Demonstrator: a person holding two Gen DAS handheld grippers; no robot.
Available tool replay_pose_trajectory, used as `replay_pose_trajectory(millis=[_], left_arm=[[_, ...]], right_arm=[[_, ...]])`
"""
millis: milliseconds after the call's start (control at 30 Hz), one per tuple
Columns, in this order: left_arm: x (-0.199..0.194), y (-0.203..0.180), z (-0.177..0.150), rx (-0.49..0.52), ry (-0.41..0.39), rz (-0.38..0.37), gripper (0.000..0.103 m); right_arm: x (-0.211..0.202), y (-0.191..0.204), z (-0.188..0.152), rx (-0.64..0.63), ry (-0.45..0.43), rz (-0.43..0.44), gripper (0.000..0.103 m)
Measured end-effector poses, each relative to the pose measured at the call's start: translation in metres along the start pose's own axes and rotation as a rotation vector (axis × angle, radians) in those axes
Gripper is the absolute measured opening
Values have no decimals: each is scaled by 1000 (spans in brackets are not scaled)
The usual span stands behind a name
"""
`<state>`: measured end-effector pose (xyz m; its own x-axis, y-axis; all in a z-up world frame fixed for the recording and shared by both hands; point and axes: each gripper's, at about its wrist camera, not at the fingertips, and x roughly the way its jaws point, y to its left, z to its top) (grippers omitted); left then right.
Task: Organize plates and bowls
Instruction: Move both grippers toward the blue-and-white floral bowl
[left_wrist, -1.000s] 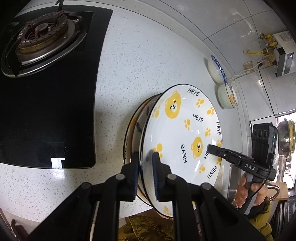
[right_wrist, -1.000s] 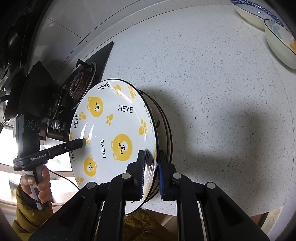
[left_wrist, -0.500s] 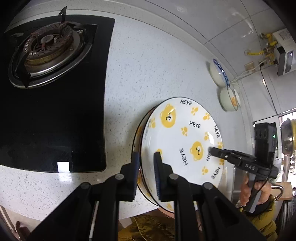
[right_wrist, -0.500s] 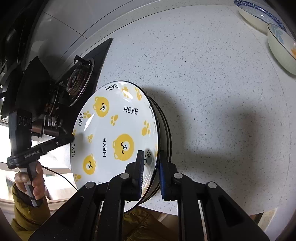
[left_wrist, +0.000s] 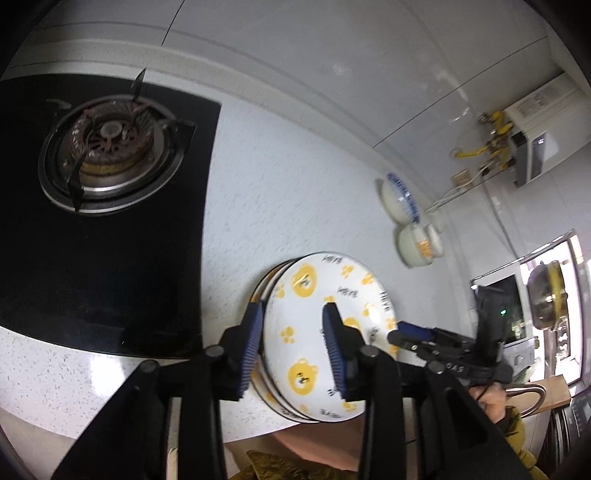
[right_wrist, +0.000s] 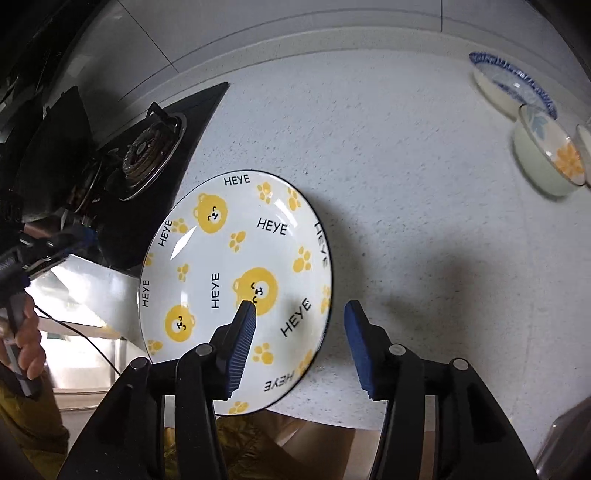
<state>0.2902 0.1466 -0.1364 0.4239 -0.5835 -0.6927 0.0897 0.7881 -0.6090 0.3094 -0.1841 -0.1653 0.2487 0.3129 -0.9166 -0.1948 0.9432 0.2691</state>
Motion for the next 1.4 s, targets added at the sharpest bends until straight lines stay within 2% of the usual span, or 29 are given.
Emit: replay_pose_trajectory(millis=[200,300,400,467,600,667,767,867,1067,1267,1400], left_arm=[[-31,-21,-6,67,-125,-63,49],[-42,-35,-9,77,-156,-123,54],[-43,-54,-10,102,-138,-152,54],[-38,-70,-12,115,-118,-160,54],[-18,-107,-14,137,-72,-170,54],[0,-131,-13,143,-58,-183,54],[34,-163,-7,145,-28,-163,54],[74,-191,3,129,5,-141,54],[150,-238,36,103,49,-73,54],[223,-272,89,92,77,26,54],[278,-281,132,73,95,62,54]], right_arm=[[-56,-8,-19,24,-194,-7,47],[-96,-17,-32,43,-312,-30,55],[-133,-34,-46,68,-410,-70,61],[-148,-48,-51,87,-442,-97,64],[-166,-91,-49,134,-469,-130,66],[-172,-114,-46,164,-475,-136,66],[-181,-148,-35,178,-481,-143,66],[-185,-181,-15,170,-479,-149,66],[-176,-242,56,110,-433,-110,69],[-144,-293,137,91,-363,-54,72],[-109,-318,189,73,-278,-11,72]])
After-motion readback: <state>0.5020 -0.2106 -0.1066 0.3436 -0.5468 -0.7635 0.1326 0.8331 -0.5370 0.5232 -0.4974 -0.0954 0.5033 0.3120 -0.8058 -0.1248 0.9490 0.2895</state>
